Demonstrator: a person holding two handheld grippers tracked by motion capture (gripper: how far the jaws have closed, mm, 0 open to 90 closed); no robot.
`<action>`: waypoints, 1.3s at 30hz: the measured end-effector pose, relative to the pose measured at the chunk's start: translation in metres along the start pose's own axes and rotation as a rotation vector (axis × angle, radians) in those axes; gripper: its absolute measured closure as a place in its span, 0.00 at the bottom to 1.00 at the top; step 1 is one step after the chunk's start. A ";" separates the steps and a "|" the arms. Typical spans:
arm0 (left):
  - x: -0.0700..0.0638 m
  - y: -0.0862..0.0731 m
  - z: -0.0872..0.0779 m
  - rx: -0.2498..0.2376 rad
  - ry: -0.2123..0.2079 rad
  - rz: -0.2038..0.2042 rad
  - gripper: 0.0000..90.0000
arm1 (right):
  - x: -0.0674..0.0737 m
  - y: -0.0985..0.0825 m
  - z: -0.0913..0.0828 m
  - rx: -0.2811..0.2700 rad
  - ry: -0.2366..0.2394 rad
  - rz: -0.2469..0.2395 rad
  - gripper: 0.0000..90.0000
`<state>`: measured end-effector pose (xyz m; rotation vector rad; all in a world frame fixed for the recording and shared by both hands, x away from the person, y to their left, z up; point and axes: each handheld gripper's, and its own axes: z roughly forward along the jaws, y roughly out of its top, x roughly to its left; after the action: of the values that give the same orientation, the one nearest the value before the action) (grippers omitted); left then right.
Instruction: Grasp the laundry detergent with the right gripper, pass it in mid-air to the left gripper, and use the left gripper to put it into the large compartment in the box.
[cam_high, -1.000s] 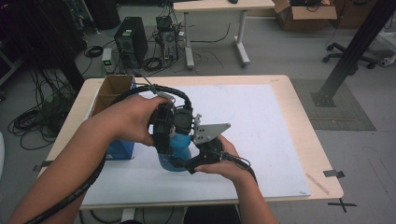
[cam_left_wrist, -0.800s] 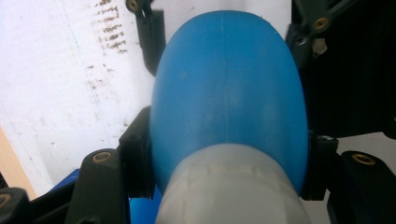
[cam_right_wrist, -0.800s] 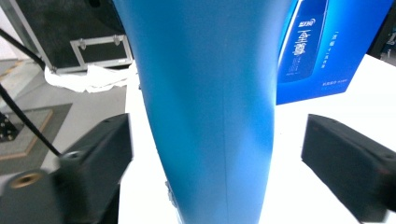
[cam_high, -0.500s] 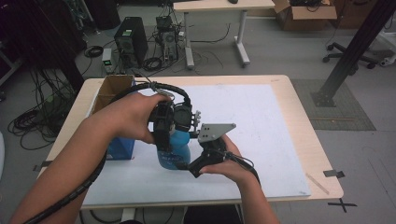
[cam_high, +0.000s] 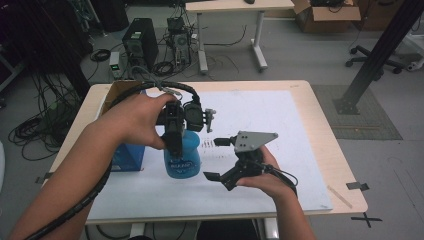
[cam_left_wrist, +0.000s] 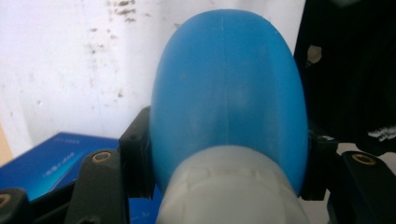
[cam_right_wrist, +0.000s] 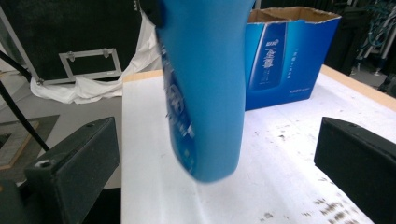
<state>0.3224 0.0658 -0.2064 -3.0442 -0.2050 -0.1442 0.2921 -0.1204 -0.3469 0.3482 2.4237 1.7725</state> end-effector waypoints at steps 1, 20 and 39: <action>0.001 -0.001 -0.002 0.000 0.001 -0.017 0.42 | 0.001 0.001 -0.005 -0.001 -0.004 -0.002 0.00; 0.048 -0.029 -0.036 0.033 -0.038 -0.523 0.42 | -0.003 0.020 -0.050 0.040 -0.044 -0.085 0.00; 0.082 -0.077 -0.080 0.034 -0.054 -0.854 0.42 | -0.031 0.042 -0.076 0.257 -0.101 -0.115 0.01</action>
<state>0.3853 0.1453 -0.1125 -2.7003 -1.4604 -0.1034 0.3090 -0.1861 -0.2849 0.3072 2.5451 1.3667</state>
